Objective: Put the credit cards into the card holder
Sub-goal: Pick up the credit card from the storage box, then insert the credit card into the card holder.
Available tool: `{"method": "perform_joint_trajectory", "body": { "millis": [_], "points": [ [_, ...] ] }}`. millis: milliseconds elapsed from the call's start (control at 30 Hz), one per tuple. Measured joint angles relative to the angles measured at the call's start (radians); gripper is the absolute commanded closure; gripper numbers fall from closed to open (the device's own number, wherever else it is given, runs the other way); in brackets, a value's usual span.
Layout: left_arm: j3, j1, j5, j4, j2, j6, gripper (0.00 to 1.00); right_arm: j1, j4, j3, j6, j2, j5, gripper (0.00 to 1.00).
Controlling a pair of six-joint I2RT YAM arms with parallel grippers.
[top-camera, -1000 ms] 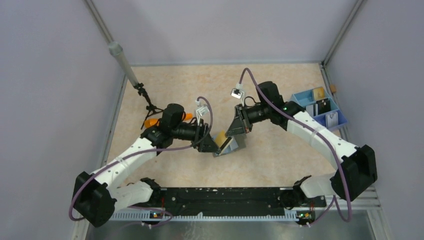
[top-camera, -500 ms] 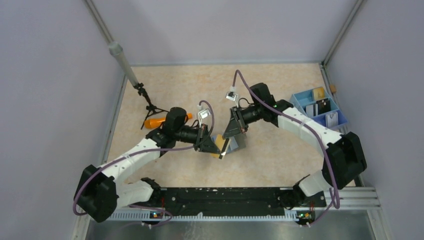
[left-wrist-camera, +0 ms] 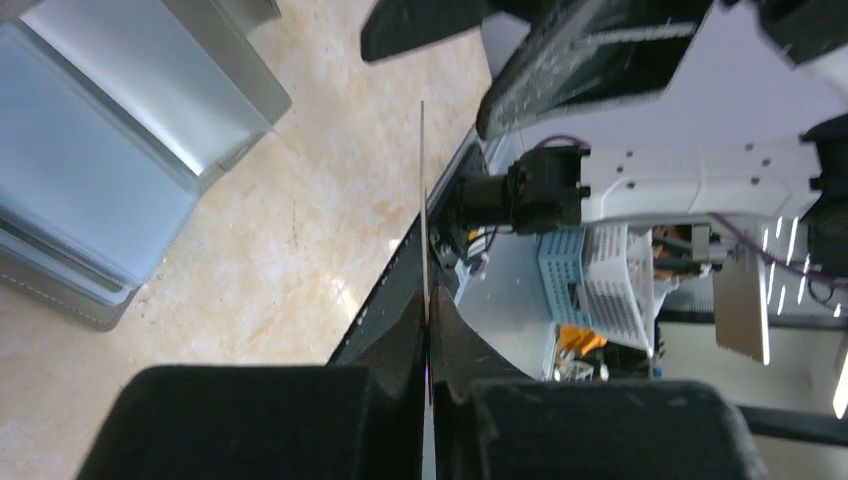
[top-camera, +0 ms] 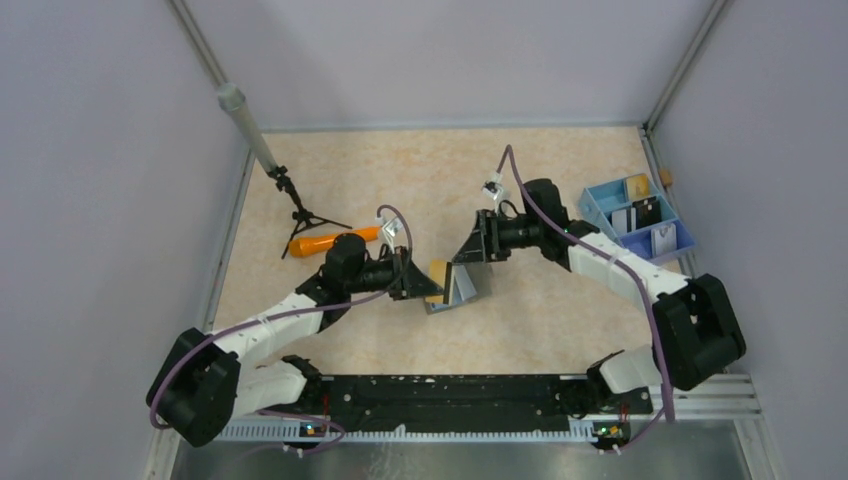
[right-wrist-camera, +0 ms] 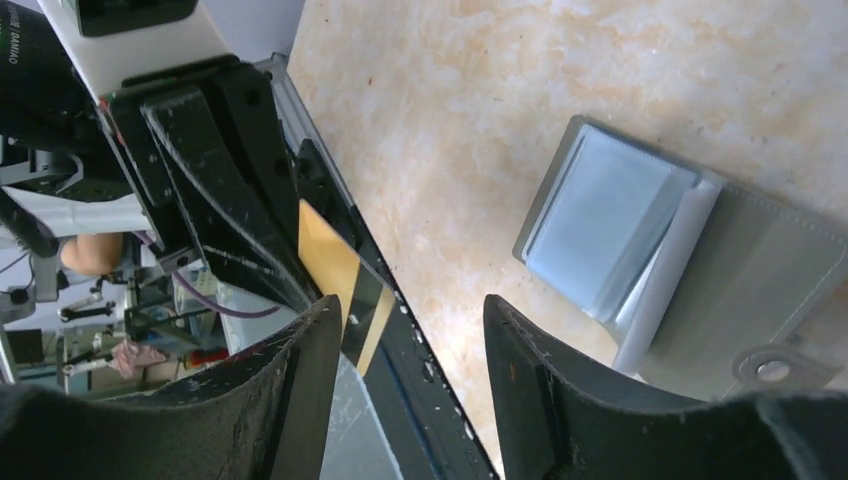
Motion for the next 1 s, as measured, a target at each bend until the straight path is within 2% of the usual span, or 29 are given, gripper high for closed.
{"method": "perform_joint_trajectory", "body": {
  "millis": [200,333,400,500,567,633,700,800,867,933,1000],
  "points": [
    [-0.060,0.000,-0.078,0.167,-0.022,-0.110,1.00,0.014,0.273,-0.190,0.222,-0.105,0.042,0.46],
    [-0.074,0.000,-0.090,0.248,-0.023,-0.157,1.00,0.057,0.452,-0.251,0.357,-0.110,0.054,0.49],
    [-0.077,0.000,-0.091,0.276,-0.023,-0.168,1.00,0.071,0.519,-0.264,0.405,-0.110,0.056,0.53],
    [-0.082,0.000,-0.093,0.303,-0.023,-0.182,1.00,0.082,0.612,-0.266,0.463,-0.107,0.055,0.66],
    [-0.084,0.000,-0.093,0.315,-0.023,-0.186,1.00,0.090,0.671,-0.266,0.497,-0.098,0.054,0.85],
    [-0.084,0.000,-0.092,0.328,-0.023,-0.189,1.00,0.094,0.703,-0.266,0.515,-0.083,0.056,1.00],
    [-0.084,0.000,-0.093,0.332,-0.025,-0.189,0.91,0.094,0.716,-0.266,0.528,-0.065,0.061,1.00],
    [-0.084,0.002,-0.105,0.300,-0.026,-0.181,0.46,0.095,0.715,-0.266,0.535,-0.055,0.070,1.00],
    [-0.083,0.002,-0.113,0.267,-0.029,-0.161,0.30,0.101,0.710,-0.266,0.529,-0.055,0.093,1.00],
    [-0.083,0.002,-0.135,0.203,-0.042,-0.139,0.22,0.105,0.674,-0.266,0.504,-0.056,0.138,1.00],
    [-0.083,0.002,-0.175,0.119,-0.064,-0.111,0.20,0.105,0.599,-0.265,0.457,-0.057,0.211,1.00]
  ]
}}
